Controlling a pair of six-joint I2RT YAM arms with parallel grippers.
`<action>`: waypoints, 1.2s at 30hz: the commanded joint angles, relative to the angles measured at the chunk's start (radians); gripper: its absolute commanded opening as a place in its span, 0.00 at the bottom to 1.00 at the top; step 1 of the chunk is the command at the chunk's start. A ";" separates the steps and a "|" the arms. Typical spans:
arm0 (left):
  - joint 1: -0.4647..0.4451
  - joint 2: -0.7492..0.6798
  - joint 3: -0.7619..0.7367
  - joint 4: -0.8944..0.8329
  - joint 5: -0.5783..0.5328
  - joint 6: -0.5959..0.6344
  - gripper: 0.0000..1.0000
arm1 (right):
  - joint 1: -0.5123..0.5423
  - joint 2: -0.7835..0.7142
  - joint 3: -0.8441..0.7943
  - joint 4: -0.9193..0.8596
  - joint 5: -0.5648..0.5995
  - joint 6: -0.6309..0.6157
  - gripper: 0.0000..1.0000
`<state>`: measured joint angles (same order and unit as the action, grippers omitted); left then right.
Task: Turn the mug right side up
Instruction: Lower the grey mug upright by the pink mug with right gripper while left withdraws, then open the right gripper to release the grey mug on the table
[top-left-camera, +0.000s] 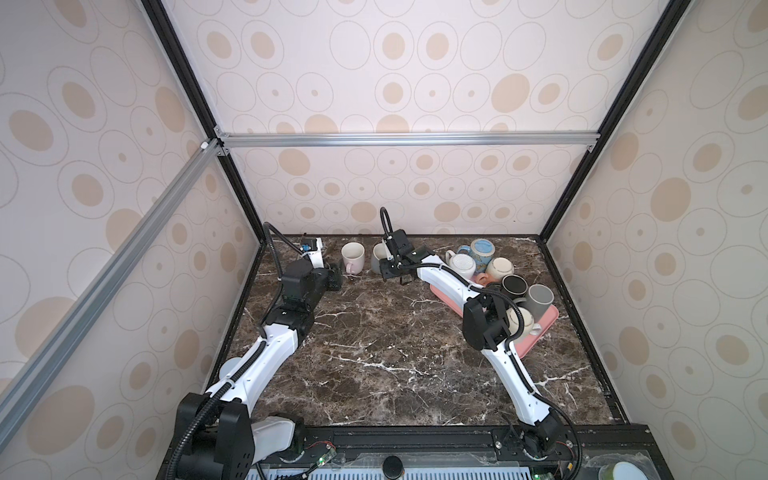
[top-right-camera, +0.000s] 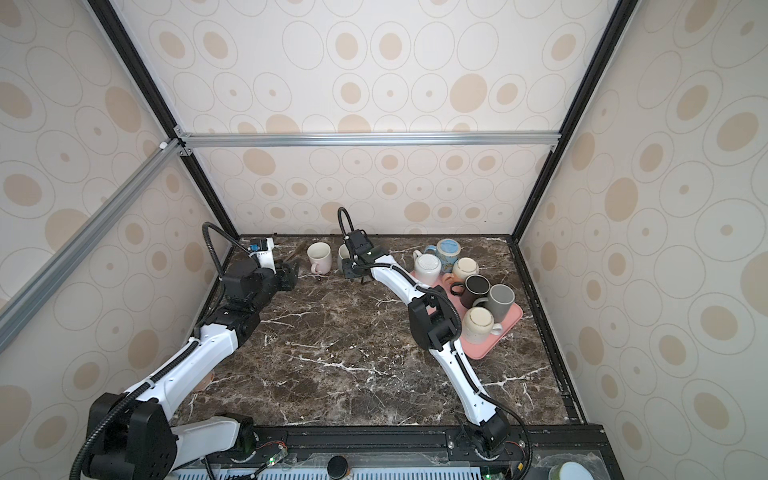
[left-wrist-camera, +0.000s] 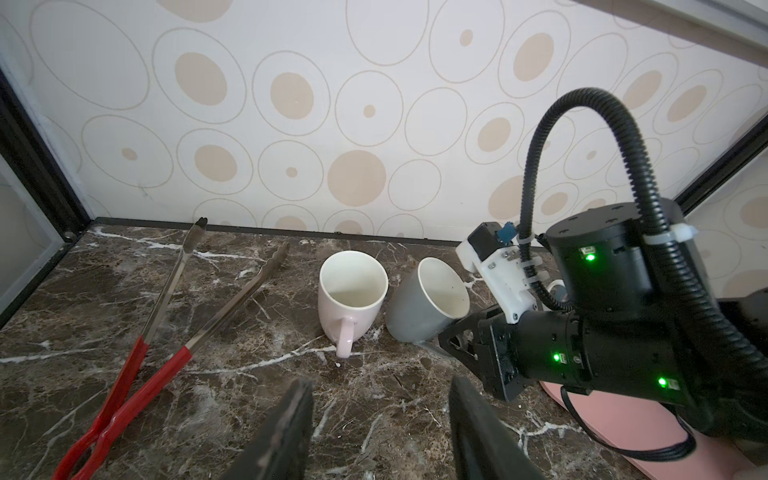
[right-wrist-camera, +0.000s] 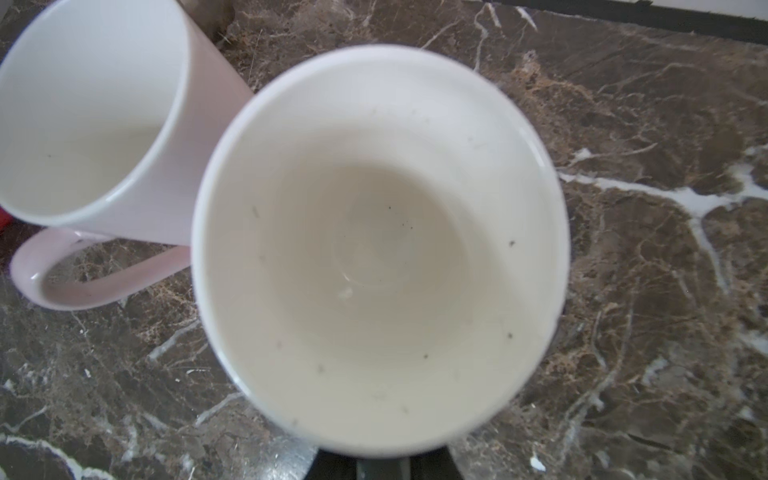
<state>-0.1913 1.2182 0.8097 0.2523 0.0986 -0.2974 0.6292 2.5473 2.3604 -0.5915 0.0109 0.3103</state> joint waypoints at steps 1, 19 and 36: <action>0.007 -0.025 0.000 0.013 -0.019 0.029 0.54 | 0.009 0.008 0.039 0.013 0.004 -0.002 0.09; 0.006 -0.025 -0.001 0.019 -0.021 0.029 0.57 | 0.012 -0.010 0.065 0.028 -0.088 0.068 0.35; 0.007 -0.040 -0.023 0.022 -0.013 0.019 0.58 | 0.020 -0.032 0.030 0.083 -0.222 0.165 0.41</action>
<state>-0.1909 1.2060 0.7891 0.2527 0.0814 -0.2909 0.6407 2.5500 2.3917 -0.5404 -0.1699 0.4458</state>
